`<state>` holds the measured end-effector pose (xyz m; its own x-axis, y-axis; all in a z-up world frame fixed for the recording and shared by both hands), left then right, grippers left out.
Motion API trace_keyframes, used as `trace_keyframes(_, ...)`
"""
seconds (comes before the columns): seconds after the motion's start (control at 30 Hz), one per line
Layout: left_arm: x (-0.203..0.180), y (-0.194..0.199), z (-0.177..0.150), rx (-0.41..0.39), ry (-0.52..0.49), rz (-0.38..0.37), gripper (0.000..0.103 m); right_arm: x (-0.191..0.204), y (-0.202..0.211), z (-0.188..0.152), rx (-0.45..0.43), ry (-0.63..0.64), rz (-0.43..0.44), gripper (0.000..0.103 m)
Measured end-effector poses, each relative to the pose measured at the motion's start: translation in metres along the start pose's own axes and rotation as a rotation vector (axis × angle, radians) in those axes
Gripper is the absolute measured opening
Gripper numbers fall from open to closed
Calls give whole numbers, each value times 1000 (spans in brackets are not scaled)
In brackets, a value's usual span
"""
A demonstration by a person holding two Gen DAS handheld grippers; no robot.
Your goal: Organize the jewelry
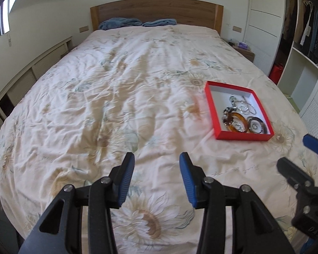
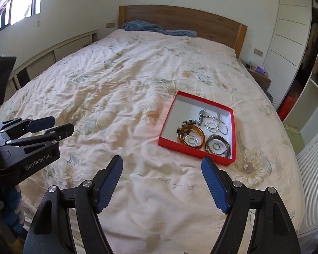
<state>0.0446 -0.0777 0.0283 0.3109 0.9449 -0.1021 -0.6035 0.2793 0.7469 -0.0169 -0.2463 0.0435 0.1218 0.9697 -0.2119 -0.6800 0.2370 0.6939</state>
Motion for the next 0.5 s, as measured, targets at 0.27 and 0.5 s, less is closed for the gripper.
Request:
trace_keyframes(0.27, 9, 8, -8, -4, 14, 18, 42, 2, 7, 0, -16, -2, -1, 78)
trace_keyframes(0.5, 10, 11, -9, -11, 10, 18, 42, 2, 16, 0, -39, 0, -7, 78)
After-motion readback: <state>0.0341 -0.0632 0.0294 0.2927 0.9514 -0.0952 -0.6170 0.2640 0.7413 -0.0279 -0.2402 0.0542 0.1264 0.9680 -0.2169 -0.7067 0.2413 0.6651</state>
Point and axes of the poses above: each gripper's, at about its wrist camera, not at the fingertips, and y roughly against the way its jaws point, x to its left, z to its top, the point moved 2 cm from there along -y, roughly the way its jaws point, and after that the axes turned 10 degrees about -z, right-handed, at the moved point
